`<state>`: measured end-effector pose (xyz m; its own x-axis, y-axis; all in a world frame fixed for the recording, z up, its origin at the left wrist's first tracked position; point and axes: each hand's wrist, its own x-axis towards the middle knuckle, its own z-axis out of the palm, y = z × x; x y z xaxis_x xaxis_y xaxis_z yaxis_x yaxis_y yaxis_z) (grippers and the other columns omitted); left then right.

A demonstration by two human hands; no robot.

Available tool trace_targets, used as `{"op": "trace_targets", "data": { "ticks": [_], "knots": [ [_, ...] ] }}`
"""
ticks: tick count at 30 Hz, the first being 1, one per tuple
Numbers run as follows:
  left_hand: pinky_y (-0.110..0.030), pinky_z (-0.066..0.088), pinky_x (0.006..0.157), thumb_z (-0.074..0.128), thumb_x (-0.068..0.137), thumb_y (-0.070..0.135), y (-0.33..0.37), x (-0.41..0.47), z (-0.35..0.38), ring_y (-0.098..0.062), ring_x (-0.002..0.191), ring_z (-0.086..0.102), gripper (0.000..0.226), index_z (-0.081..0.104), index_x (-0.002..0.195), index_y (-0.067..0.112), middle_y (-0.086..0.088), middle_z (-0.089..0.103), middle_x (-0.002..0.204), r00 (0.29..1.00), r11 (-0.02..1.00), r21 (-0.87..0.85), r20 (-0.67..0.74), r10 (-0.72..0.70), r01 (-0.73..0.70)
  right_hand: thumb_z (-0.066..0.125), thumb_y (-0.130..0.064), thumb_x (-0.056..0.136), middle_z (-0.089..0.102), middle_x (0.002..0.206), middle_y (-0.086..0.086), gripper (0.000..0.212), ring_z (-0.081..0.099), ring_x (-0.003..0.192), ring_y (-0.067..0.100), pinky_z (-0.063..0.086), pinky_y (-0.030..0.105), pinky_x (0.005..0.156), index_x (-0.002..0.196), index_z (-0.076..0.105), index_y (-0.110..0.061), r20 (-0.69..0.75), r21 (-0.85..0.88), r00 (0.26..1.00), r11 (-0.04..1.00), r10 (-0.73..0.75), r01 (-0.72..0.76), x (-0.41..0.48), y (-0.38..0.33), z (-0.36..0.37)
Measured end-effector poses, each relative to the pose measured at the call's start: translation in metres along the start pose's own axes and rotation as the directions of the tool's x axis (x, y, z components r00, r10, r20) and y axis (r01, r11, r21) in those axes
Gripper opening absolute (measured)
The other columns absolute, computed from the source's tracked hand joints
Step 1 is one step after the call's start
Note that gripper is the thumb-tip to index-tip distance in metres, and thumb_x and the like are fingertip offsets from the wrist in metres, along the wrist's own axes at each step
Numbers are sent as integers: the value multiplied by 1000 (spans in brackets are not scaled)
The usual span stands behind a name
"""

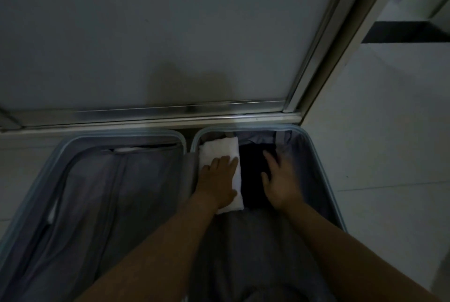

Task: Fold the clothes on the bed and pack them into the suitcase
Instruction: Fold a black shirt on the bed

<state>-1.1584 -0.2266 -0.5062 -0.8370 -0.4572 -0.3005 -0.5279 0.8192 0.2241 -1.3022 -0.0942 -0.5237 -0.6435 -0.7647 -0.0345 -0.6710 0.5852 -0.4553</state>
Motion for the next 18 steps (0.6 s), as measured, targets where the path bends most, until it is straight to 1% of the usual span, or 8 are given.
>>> {"op": "trace_targets", "data": {
  "ticks": [1, 2, 4, 7, 10, 13, 16, 18],
  "knots": [
    [-45, 19, 115, 61, 86, 50, -2, 2, -2, -30, 143, 12, 96, -2, 154, 24, -8, 6, 159, 1000, 1000, 17, -10, 10, -10, 52, -37, 95, -2, 162, 6, 71, 4, 147, 23, 14, 37, 119, 154, 13, -30, 82, -63, 993, 994, -89, 95, -5, 6, 3],
    [-46, 18, 116, 63, 84, 52, -4, 3, -4, -30, 144, 10, 99, -1, 154, 24, -8, 5, 159, 1000, 1000, 24, -14, 16, -15, 50, -43, 95, -16, 161, 1, 75, -8, 147, 19, 6, 36, 118, 154, 4, -32, 162, -85, 979, 986, -127, 142, -9, 10, 6],
    [-49, 10, 119, 66, 80, 54, -8, 4, -5, -30, 147, -2, 104, -2, 154, 26, -7, -6, 161, 1000, 1000, -1, -2, 16, -16, 45, -51, 95, -31, 156, -6, 81, -21, 144, 16, -2, 34, 116, 151, -12, -36, 223, -104, 967, 983, -125, 151, -20, 14, 13],
    [-46, -2, 119, 64, 82, 56, -14, 3, 0, -29, 147, -16, 109, -14, 152, 27, -5, -24, 158, 999, 1000, -14, 47, 11, -10, 38, -54, 97, -31, 156, -4, 78, -24, 145, 19, -5, 35, 115, 148, -18, -38, 211, -121, 973, 986, -89, 116, -25, 8, 26],
    [-48, 0, 120, 61, 82, 60, -15, 7, 4, -31, 147, -15, 111, -20, 150, 26, -6, -24, 158, 997, 1000, 30, 79, -6, 4, 31, -57, 97, -30, 156, 0, 74, -21, 146, 23, -4, 41, 117, 148, -19, -38, 243, -193, 970, 979, -14, 62, -5, -1, 29],
    [-50, 1, 120, 57, 83, 62, -14, 15, 2, -30, 147, -14, 105, -14, 152, 27, -5, -20, 160, 997, 1000, 8, 72, -25, 24, 27, -58, 98, -31, 156, 4, 72, -19, 146, 26, 0, 47, 119, 149, -20, -37, 282, -285, 958, 958, 53, 31, 18, -8, 25],
    [-51, -4, 119, 47, 88, 62, -17, 22, 0, -28, 147, -17, 95, -13, 152, 26, -4, -22, 159, 999, 999, -18, -11, -38, 38, 26, -54, 99, -30, 156, 8, 72, -21, 146, 28, -1, 47, 119, 150, -18, -31, 207, -319, 978, 947, 31, 37, 17, -16, 28],
    [-51, -4, 119, 45, 89, 63, -20, 24, 3, -30, 146, -19, 96, -19, 150, 27, -4, -26, 158, 999, 999, -13, -3, -48, 48, 28, -53, 99, -28, 157, 7, 72, -23, 144, 26, -2, 47, 119, 152, -14, -28, 162, -295, 986, 953, -21, 69, 12, -17, 32]
  ]
}}
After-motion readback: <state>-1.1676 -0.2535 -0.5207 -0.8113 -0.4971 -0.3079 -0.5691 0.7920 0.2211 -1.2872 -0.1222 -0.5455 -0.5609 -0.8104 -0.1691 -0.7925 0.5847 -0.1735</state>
